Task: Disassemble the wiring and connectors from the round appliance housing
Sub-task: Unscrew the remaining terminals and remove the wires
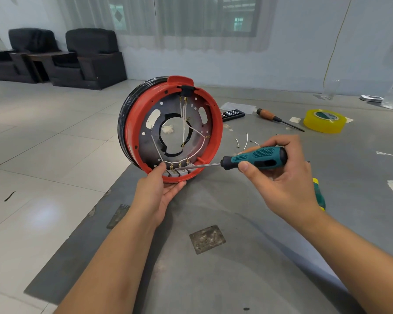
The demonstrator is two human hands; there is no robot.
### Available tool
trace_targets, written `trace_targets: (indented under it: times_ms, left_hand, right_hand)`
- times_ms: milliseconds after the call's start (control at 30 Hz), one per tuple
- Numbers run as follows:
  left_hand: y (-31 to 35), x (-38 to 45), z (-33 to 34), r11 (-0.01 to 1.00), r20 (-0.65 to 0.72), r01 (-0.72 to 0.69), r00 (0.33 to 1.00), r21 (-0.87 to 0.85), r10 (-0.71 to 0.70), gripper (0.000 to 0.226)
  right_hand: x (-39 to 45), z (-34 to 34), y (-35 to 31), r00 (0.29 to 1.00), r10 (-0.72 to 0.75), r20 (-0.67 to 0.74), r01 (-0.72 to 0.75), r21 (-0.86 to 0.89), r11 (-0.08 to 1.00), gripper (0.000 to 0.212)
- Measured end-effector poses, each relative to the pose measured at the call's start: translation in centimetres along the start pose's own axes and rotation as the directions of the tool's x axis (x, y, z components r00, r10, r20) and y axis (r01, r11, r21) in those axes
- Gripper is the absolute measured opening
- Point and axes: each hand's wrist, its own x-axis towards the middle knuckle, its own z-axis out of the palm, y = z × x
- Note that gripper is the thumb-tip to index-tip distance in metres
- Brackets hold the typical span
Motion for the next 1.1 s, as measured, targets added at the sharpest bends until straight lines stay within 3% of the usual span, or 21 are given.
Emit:
trace_targets:
  times_ms: [667,1100]
  left_hand:
    - [-0.6,0.3,-0.3,1.0,-0.004,0.016,1.0,-0.013,-0.016,0.019]
    - [-0.6,0.4,-0.4,0.999,-0.002,0.029,1.0,-0.04,-0.029,0.018]
  right_hand:
    - [3.5,-0.5,-1.2,0.99,-0.034,0.135,0.035,-0.005,0.999,0.045]
    - [3.2,0.1,-1.3,0.989,-0.081,0.121,0.08,0.011,0.997,0.046]
